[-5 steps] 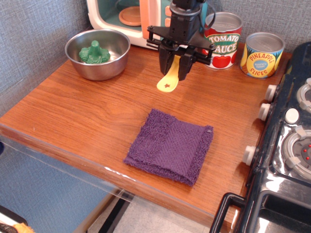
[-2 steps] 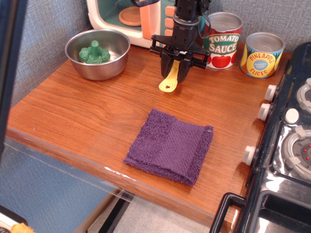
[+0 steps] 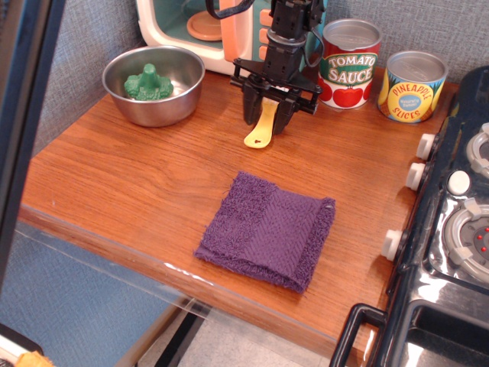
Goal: Put the brush to the right of the pan
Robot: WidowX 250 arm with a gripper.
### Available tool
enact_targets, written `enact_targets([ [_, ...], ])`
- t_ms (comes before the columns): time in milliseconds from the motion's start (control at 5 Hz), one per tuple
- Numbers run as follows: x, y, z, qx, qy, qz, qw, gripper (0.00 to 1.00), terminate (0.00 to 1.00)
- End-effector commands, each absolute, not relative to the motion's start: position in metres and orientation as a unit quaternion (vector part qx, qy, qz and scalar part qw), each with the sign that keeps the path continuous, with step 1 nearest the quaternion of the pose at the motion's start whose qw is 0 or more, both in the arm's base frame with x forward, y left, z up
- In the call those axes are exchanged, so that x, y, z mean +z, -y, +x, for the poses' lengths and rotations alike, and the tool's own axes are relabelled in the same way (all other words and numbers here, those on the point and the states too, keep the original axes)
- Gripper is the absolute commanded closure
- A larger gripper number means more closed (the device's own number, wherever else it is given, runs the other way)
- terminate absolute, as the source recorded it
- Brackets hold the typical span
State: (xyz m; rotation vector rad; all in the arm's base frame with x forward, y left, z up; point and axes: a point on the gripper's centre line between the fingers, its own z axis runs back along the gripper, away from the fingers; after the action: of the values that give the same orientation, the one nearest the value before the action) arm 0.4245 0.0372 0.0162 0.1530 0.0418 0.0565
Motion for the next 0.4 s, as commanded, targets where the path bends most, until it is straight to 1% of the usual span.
enact_targets([
  [0, 0.078, -0.037, 0.419, 0.009, 0.068, 0.063, 0.996, 0.00, 0.00],
  [200, 0.110, -0.033, 0.401, -0.003, 0.106, 0.054, 0.993, 0.00, 0.00],
])
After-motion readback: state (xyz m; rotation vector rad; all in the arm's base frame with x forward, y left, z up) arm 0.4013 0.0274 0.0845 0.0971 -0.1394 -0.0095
